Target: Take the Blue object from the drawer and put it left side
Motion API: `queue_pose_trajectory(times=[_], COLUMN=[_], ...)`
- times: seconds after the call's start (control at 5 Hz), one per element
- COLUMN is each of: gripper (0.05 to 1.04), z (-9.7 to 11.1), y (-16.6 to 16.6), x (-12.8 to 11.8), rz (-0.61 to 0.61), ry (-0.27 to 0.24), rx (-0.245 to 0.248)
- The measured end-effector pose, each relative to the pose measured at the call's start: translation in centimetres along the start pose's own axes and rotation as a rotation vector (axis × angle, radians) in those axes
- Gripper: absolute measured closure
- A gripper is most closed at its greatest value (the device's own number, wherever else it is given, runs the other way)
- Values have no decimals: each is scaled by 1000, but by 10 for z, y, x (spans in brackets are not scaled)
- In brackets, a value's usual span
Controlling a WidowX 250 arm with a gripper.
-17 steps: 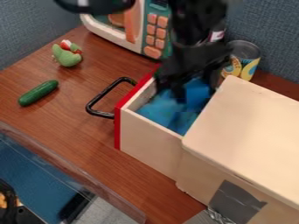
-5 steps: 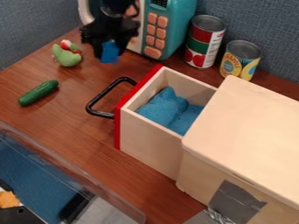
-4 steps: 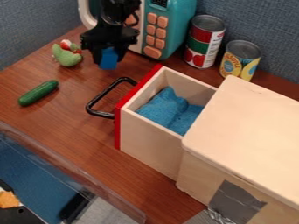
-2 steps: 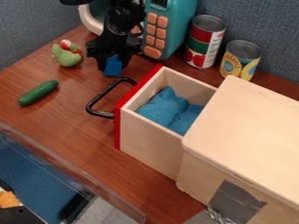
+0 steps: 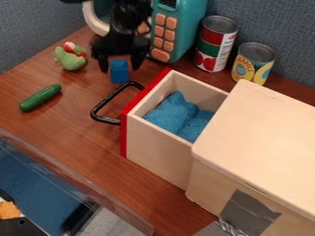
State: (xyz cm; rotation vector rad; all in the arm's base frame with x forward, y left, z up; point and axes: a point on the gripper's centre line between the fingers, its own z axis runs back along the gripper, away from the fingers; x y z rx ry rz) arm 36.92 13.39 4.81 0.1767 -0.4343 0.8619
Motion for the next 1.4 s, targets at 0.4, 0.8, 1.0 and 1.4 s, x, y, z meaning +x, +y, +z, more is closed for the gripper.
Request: queue_pose_trajectory(times=[0.4, 0.8, 1.0, 1.4], gripper=[84, 84, 84, 84], z=[54, 66, 68, 77], y=[14, 43, 62, 86], x=[14, -4, -8, -5], rz=[-34, -161, -233, -390], ry=[69, 383, 443, 400], rx=[-94, -126, -96, 24])
